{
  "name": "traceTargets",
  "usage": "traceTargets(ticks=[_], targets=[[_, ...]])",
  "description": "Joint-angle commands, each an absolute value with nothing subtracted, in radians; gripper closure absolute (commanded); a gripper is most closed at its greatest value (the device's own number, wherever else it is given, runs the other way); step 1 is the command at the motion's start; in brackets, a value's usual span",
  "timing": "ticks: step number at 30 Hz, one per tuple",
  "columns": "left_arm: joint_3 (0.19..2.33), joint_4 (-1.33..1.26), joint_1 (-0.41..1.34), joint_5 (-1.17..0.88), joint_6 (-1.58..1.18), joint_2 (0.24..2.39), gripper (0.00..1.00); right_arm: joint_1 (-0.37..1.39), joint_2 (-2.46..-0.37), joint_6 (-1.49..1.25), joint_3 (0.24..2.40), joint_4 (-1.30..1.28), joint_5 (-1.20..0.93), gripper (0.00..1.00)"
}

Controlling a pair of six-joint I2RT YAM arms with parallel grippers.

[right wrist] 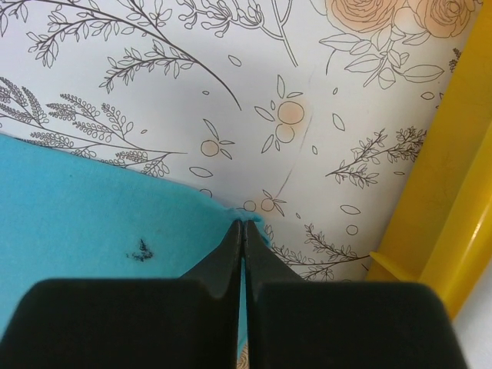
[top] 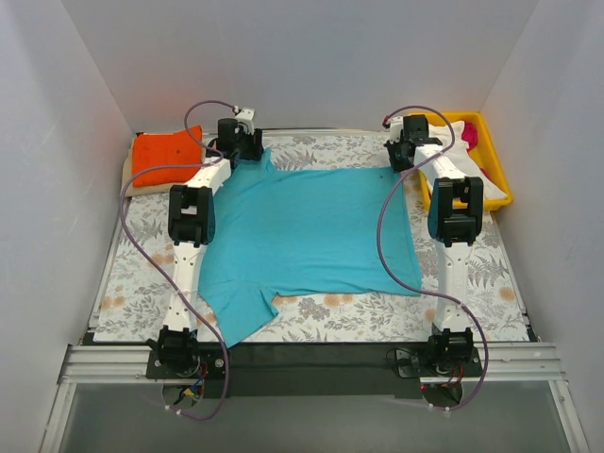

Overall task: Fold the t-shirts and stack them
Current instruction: Flatten the tshirt out, then fold the tshirt

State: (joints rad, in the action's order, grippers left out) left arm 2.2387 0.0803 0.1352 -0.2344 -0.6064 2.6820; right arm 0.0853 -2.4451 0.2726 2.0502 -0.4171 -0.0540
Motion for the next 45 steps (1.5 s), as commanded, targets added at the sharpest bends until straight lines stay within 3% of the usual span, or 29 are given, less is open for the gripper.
traceTargets(ticks=[1, 19, 23, 27, 34, 45], targets=[[2.278, 0.074, 0.132, -0.170, -0.598, 2.701, 0.50, 0.086, -2.457, 0.281, 2.010, -0.476, -0.075, 0.99], [2.272, 0.021, 0.144, -0.104, -0.565, 2.723, 0.54, 0.086, -2.471, 0.298, 2.019, -0.476, -0.071, 0.99], [2.263, 0.035, 0.144, -0.117, -0.560, 2.715, 0.85, 0.086, -2.467, 0.301, 2.025, -0.479, -0.071, 0.99], [2.261, 0.032, 0.143, -0.144, -0.574, 2.678, 1.00, 0.086, -2.448, 0.308, 2.026, -0.479, -0.077, 0.99], [2.258, 0.006, 0.106, -0.218, -0.669, 2.561, 1.00, 0.083, -2.384, 0.322, 2.039, -0.479, -0.098, 0.99], [1.944, -0.095, 0.087, -0.344, -0.660, 2.278, 1.00, 0.075, -2.292, 0.364, 2.014, -0.492, -0.118, 0.99]])
